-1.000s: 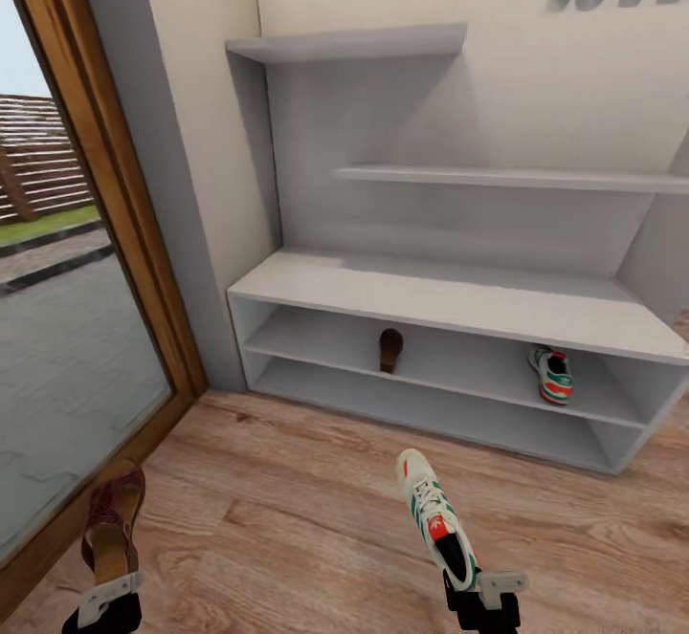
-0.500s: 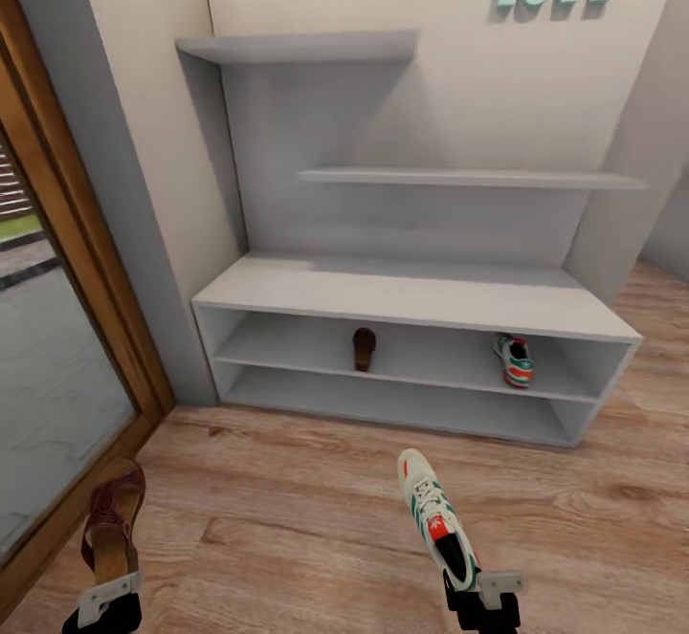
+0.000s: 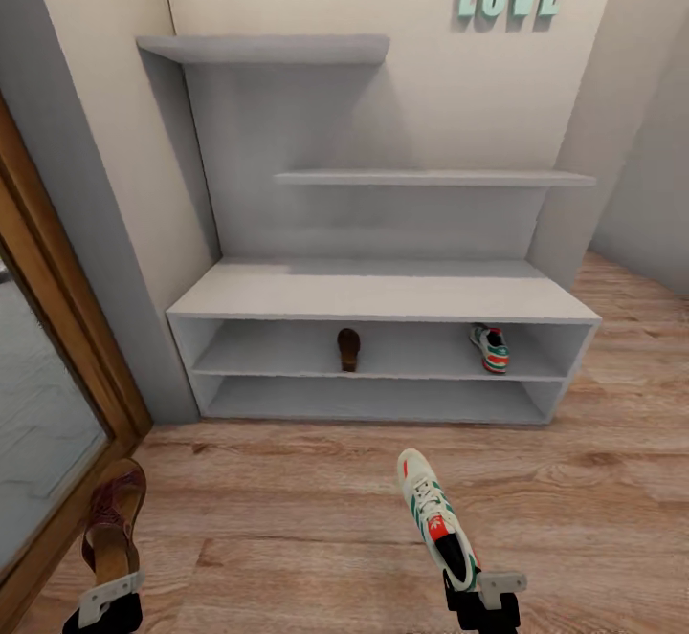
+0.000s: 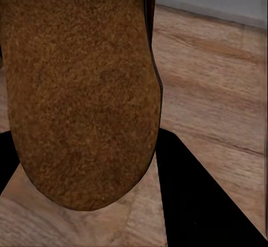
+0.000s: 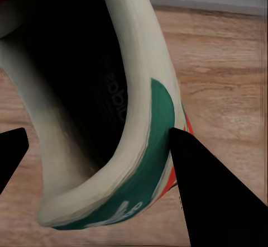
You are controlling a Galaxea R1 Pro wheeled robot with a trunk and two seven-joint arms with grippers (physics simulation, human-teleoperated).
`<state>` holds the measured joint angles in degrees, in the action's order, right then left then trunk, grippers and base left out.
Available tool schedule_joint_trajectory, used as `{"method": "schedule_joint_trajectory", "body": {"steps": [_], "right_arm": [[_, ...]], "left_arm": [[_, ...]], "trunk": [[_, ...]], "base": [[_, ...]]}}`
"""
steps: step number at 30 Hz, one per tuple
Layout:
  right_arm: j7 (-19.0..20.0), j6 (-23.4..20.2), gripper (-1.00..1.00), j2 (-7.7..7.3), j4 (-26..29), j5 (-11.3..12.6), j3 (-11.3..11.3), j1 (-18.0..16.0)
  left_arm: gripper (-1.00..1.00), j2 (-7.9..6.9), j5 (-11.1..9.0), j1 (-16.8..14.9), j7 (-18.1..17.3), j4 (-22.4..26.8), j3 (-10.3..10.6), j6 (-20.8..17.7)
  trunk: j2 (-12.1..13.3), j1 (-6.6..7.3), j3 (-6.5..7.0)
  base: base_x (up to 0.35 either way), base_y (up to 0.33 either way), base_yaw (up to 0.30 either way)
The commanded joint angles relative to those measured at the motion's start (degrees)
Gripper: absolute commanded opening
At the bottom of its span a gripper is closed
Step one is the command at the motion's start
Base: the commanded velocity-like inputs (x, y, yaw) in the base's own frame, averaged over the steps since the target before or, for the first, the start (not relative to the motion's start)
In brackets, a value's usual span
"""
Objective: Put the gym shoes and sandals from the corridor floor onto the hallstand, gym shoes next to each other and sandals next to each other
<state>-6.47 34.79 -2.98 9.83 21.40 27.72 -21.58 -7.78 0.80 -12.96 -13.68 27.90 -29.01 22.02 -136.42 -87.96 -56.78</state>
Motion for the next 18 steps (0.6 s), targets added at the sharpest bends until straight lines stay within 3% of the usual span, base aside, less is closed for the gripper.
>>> {"method": "schedule_joint_trajectory", "body": {"steps": [1,12,18], "right_arm": [[-0.5,0.1,-1.00,-0.03,0.0,0.3,0.5,0.0],[-0.5,0.1,-1.00,-0.01,0.0,0.3,0.5,0.0],[-0.4,0.1,-1.00,0.26,0.1,0.2,0.5,0.0]], "left_arm": [[-1.00,0.04,0.3,0.0,-0.5,0.0,-0.4,0.1],[-1.00,0.02,0.3,0.0,-0.5,0.0,-0.4,0.1],[-1.00,0.02,0.3,0.0,-0.5,0.0,-0.4,0.1]], "trunk": [[0.0,0.01,-0.03],[0.0,0.01,0.20],[0.0,0.01,0.22]], "base": [[0.000,0.051,-0.254],[0.000,0.008,-0.252],[0.000,0.000,-0.054]]}}
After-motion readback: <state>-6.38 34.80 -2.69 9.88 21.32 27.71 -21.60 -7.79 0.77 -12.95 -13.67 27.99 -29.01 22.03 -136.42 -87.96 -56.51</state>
